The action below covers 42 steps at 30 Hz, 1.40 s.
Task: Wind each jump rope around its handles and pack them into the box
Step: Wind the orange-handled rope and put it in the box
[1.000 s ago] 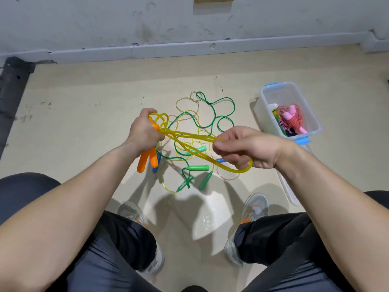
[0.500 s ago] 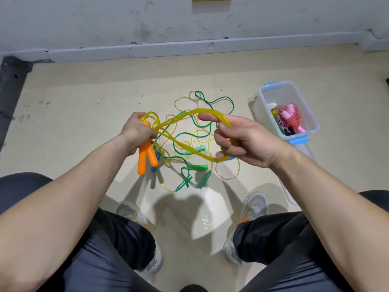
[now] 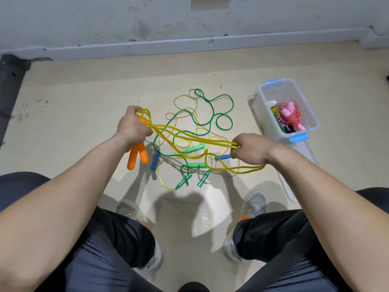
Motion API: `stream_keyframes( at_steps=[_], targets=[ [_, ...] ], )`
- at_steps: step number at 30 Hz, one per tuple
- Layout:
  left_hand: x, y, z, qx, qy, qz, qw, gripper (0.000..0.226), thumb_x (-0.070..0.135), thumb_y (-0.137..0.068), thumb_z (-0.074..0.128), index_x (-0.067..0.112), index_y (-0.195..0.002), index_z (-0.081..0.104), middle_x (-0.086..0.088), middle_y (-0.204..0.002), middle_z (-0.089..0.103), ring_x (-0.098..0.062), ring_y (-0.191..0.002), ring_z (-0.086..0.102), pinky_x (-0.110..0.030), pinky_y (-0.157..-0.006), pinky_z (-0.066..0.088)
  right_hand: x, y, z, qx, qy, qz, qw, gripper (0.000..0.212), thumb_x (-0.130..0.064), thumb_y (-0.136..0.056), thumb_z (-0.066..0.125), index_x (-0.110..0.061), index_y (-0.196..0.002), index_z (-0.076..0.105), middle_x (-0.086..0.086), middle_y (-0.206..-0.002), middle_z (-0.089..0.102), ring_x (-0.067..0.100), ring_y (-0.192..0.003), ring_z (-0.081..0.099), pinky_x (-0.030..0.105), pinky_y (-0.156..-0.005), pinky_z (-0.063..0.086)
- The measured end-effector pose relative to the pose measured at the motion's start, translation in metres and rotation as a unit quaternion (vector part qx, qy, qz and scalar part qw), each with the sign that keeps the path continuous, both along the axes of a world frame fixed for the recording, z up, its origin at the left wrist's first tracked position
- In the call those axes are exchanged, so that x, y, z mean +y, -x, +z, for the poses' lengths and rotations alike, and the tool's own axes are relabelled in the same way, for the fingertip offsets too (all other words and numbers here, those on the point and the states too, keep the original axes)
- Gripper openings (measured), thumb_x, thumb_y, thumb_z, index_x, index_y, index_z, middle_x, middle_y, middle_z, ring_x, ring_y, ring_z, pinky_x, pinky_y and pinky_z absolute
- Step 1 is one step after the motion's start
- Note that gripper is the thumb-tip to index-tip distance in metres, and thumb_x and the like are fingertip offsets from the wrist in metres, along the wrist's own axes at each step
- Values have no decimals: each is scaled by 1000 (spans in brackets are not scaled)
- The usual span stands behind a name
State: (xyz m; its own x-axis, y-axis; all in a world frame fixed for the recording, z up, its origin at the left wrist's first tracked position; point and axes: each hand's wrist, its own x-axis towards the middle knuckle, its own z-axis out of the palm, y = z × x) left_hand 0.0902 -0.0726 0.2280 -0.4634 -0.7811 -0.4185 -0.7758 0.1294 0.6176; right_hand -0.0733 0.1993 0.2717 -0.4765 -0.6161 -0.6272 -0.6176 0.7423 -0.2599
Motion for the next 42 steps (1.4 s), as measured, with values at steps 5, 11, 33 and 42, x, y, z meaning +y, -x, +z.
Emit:
stream_keyframes(
  at_steps=[5, 11, 33, 42],
  targets=[
    [7, 3, 6, 65, -78, 25, 995, 72, -5, -79, 70, 26, -138, 43, -10, -102, 57, -28, -71, 62, -46, -73, 60, 0, 1, -3, 5, 6, -4, 1000, 26, -37, -84, 69, -12, -87, 63, 4, -73, 61, 27, -75, 59, 33, -66, 47],
    [35, 18, 25, 220, -205, 5, 954, 68, -18, -77, 65, 19, -133, 53, -4, -105, 53, -24, -74, 58, -37, -62, 56, -2, -9, -6, -119, -56, 82, 988, 65, -37, -71, 88, -23, -125, 54, 1, -113, 65, 18, -89, 59, 24, -70, 46],
    [58, 24, 46, 268, -272, -127, 915, 78, -7, -57, 70, 27, -126, 59, -7, -104, 60, -24, -76, 64, -46, -71, 55, -27, -32, 7, -222, 278, 41, 934, 68, -22, -63, 52, -41, -128, 63, -16, -140, 56, 5, -132, 48, 32, -107, 41],
    [56, 21, 32, 177, -184, -203, 945, 76, -9, -66, 71, 35, -126, 56, 0, -103, 61, -15, -70, 60, -38, -67, 55, -21, -11, 1, -199, 333, -146, 910, 28, -31, -77, 53, -10, -73, 72, 2, -61, 63, 17, -62, 65, 36, -68, 50]
  ],
)
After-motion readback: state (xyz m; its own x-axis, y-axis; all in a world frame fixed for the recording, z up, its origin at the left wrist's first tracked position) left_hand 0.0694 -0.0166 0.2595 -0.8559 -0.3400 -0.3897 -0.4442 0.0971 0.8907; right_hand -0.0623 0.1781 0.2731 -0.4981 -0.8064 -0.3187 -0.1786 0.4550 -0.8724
